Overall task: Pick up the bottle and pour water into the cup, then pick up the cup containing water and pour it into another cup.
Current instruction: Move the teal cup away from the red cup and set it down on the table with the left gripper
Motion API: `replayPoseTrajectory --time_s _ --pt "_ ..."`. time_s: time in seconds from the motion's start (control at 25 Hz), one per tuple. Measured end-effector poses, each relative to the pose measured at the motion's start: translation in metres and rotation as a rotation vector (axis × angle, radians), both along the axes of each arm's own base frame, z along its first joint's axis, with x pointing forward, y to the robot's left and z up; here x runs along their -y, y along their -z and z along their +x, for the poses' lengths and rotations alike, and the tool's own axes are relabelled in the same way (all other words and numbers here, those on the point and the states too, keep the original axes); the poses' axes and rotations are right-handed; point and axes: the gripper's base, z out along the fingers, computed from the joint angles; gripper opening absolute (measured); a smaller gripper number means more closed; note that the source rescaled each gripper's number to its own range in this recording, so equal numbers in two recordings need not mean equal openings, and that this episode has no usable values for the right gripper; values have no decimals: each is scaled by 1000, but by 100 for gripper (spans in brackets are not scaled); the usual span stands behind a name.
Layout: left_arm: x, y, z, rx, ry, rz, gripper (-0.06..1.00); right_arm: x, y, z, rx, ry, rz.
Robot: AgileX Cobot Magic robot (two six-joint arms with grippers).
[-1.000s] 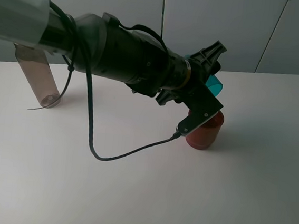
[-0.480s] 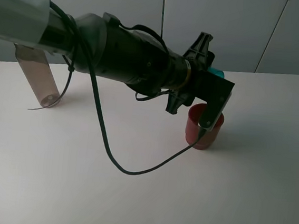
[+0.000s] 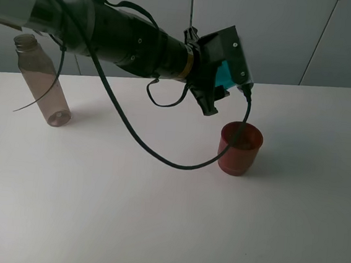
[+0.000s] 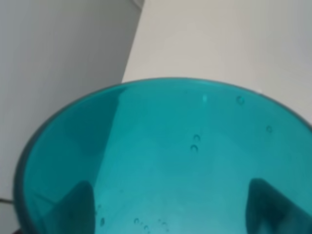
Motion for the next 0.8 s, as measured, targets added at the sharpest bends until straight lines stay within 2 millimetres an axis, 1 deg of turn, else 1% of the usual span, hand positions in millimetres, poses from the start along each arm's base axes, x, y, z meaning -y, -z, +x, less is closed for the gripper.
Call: replayPoseTrajectory --time_s 0.2,0.28,0.4,0.52,0.64,0.8 --pt "-36 -2 31 -111 -94 -172 6 0 0 0 0 0 0" --pt "-48 2 42 -133 -113 -238 6 0 0 0 0 0 0" --pt "-61 19 59 -152 -135 -358 6 0 0 0 0 0 0" --pt "-69 43 71 -148 -168 -458 6 0 0 0 0 0 0" --pt "-71 70 78 -124 -194 -532 6 0 0 0 0 0 0" --pt "-73 99 82 -118 -252 -628 6 0 0 0 0 0 0"
